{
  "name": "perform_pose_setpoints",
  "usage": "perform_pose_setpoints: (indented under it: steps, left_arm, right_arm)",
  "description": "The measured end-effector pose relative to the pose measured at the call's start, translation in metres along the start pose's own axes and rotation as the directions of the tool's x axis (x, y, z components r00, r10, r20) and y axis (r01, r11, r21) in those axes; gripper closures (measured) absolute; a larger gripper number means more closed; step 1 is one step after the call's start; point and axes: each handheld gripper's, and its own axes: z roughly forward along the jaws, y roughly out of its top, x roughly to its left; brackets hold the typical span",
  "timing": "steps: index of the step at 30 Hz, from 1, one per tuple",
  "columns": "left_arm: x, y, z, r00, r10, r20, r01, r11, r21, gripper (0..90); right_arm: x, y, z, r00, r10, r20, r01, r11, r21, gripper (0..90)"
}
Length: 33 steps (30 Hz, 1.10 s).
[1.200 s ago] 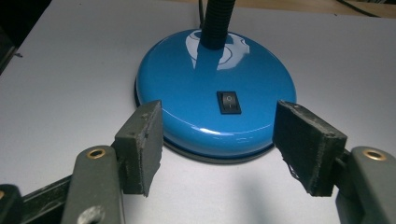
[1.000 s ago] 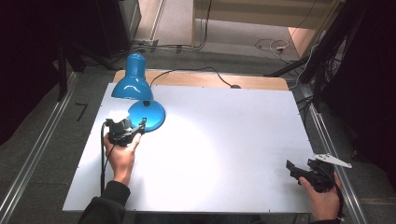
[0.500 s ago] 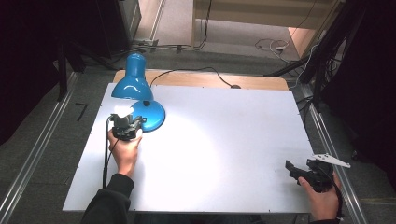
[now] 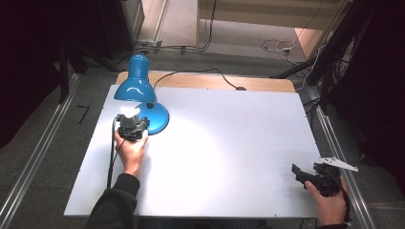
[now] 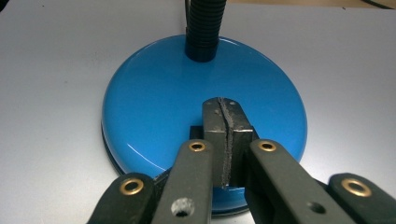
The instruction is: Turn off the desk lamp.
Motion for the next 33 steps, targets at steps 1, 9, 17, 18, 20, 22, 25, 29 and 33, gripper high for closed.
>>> perform_pose_setpoints:
  steps: [1, 9, 17, 18, 20, 22, 25, 29, 33]
  left_arm:
    - [0.0001, -0.0002, 0.0008, 1.0000, -0.001, 0.000, 0.001, 1.0000, 0.000, 90.0]
    - [-0.0011, 0.0009, 0.0038, 0.9999, -0.001, 0.012, 0.001, 1.0000, -0.005, 90.0]
    - [-0.0019, 0.0007, 0.0041, 0.9998, 0.015, 0.011, -0.014, 0.9999, -0.005, 90.0]
    - [-0.0016, 0.0008, 0.0040, 0.9998, 0.013, 0.012, -0.013, 0.9999, -0.004, 90.0]
    - [-0.0015, 0.0008, 0.0040, 0.9999, 0.013, 0.011, -0.013, 0.9999, -0.003, 90.0]
    - [-0.0015, 0.0008, 0.0041, 0.9999, 0.012, 0.010, -0.012, 0.9999, -0.004, 90.0]
    - [-0.0030, 0.0005, 0.0045, 0.9997, 0.023, 0.001, -0.023, 0.9997, -0.007, 90.0]
    - [-0.0025, 0.0005, 0.0050, 0.9995, 0.033, 0.003, -0.033, 0.9995, -0.005, 90.0]
    - [-0.0020, -0.0001, 0.0066, 0.9989, 0.045, -0.010, -0.045, 0.9990, -0.003, 90.0]
  right_arm:
    - [0.0000, 0.0000, 0.0000, 1.0000, 0.000, 0.000, 0.000, 1.000, 0.000, 13.1]
    - [0.0014, -0.0001, 0.0008, 1.0000, 0.001, -0.002, -0.001, 1.000, 0.004, 13.1]
    - [0.0012, 0.0000, -0.0002, 1.0000, 0.001, -0.002, -0.001, 1.000, -0.001, 13.1]
    - [0.0014, 0.0000, -0.0001, 1.0000, -0.002, -0.003, 0.002, 1.000, -0.002, 13.1]
    - [0.0018, -0.0001, 0.0000, 1.0000, 0.001, -0.002, -0.001, 1.000, 0.001, 13.1]
    - [0.0015, 0.0000, -0.0004, 1.0000, 0.000, -0.004, 0.000, 1.000, -0.001, 13.1]
    - [0.0014, 0.0000, -0.0009, 1.0000, 0.004, -0.002, -0.004, 1.000, -0.001, 13.1]
    - [0.0011, -0.0003, -0.0011, 1.0000, 0.003, -0.001, -0.003, 1.000, 0.001, 13.1]
    - [0.0015, 0.0001, -0.0018, 1.0000, 0.003, -0.002, -0.003, 1.000, -0.003, 13.1]
